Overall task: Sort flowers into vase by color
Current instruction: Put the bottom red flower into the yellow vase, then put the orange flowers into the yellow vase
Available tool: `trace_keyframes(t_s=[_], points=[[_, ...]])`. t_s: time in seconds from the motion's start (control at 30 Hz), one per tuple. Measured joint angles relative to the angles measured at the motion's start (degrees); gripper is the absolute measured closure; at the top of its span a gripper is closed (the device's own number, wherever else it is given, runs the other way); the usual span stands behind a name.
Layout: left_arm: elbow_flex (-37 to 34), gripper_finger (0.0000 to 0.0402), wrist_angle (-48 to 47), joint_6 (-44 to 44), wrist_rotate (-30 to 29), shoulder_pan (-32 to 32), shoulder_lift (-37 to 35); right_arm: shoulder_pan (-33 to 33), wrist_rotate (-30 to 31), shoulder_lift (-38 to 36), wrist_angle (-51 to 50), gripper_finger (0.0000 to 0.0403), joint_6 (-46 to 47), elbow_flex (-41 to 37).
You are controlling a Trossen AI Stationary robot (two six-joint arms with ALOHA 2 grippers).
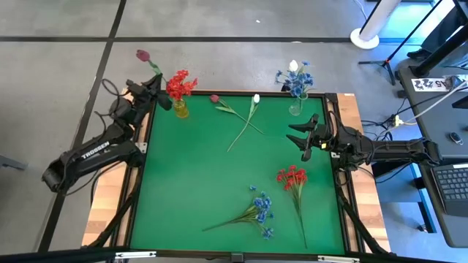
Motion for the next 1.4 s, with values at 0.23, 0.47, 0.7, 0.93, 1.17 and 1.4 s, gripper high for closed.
trace_keyframes(t_s=[0.23, 0.47, 0.7, 0.93, 1.17, 1.4], points=[[0.0, 0.0401, -0.1, -1.6, 3.4, 2.0, 6.2, 0.0, 0.0, 0.0, 0.0, 0.0213, 0.0, 0.0], [0.0, 0.0401, -1.8, -1.2, 3.4, 2.0, 10.4, 0.0, 0.0, 0.0, -0.2, 0.0214, 0.1, 0.0], [0.0, 0.0371, -3.7, -1.2, 3.3, 1.9, 11.2, 0.0, 0.0, 0.0, -0.2, 0.0213, 0.1, 0.0], [0.1, 0.0291, -11.2, 1.6, 3.2, 0.4, 10.2, 0.0, -0.8, 0.0, -0.2, 0.0213, 0.2, 0.0], [0.2, 0.0198, -21.2, 1.9, 1.5, -2.7, 5.3, 0.0, -1.0, 0.0, -0.6, 0.0213, 0.2, 0.0], [4.4, 0.0147, -30.9, 1.6, -6.4, -6.2, -2.4, 0.0, -1.0, 0.0, -0.5, 0.0213, 0.2, 0.0]])
